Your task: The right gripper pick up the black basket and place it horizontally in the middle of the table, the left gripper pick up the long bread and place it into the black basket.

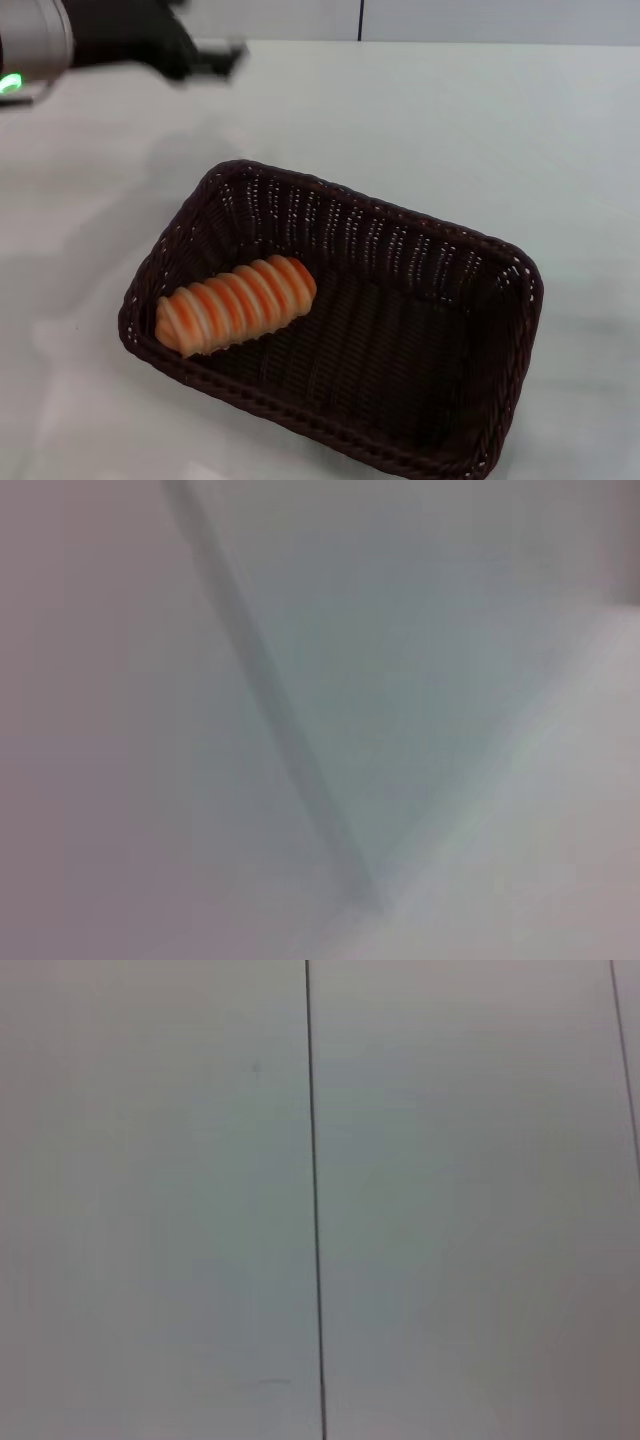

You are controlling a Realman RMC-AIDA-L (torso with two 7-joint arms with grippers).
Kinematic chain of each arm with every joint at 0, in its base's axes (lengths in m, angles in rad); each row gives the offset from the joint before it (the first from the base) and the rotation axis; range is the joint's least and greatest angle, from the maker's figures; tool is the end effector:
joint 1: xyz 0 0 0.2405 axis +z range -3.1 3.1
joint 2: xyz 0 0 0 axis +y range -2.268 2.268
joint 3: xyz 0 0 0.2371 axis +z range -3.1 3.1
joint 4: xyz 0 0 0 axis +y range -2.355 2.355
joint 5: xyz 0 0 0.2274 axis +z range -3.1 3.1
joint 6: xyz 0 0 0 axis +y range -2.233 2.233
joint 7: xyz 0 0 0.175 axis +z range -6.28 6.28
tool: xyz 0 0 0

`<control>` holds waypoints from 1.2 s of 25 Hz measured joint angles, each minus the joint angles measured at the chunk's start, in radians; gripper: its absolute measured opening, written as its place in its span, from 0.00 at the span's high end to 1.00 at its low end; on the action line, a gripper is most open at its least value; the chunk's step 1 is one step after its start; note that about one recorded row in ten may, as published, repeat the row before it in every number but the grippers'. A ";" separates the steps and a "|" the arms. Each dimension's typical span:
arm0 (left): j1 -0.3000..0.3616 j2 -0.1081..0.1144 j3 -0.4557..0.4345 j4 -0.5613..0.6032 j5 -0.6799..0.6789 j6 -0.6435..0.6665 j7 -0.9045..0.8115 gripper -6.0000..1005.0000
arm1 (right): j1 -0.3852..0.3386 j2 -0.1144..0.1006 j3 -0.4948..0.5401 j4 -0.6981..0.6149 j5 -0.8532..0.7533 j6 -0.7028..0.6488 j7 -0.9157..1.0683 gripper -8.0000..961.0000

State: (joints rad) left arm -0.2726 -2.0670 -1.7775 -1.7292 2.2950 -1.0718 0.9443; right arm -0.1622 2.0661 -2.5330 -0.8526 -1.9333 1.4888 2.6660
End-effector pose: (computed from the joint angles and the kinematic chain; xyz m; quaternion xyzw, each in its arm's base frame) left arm -0.1316 0.3899 0.0624 -0.9136 -0.1276 -0.0558 0.3821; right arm 0.3037 0.2149 -0.0044 -0.5114 0.2447 0.2714 0.7778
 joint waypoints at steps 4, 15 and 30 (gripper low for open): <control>0.092 0.002 0.215 0.157 0.006 0.635 0.128 0.17 | 0.006 -0.002 -0.001 0.000 0.000 -0.006 0.000 0.14; -0.206 0.001 0.408 1.184 0.128 2.062 -0.290 0.17 | 0.032 -0.008 -0.006 0.040 0.001 -0.021 0.009 0.14; -0.103 0.006 0.239 1.455 0.153 2.206 -0.940 0.17 | 0.090 0.002 0.100 0.288 0.329 -0.036 0.289 0.14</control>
State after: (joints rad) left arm -0.3758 -2.0607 -1.5388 -0.2741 2.4483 1.1340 0.0039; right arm -0.0720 2.0681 -2.4330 -0.5644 -1.6038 1.4526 2.9548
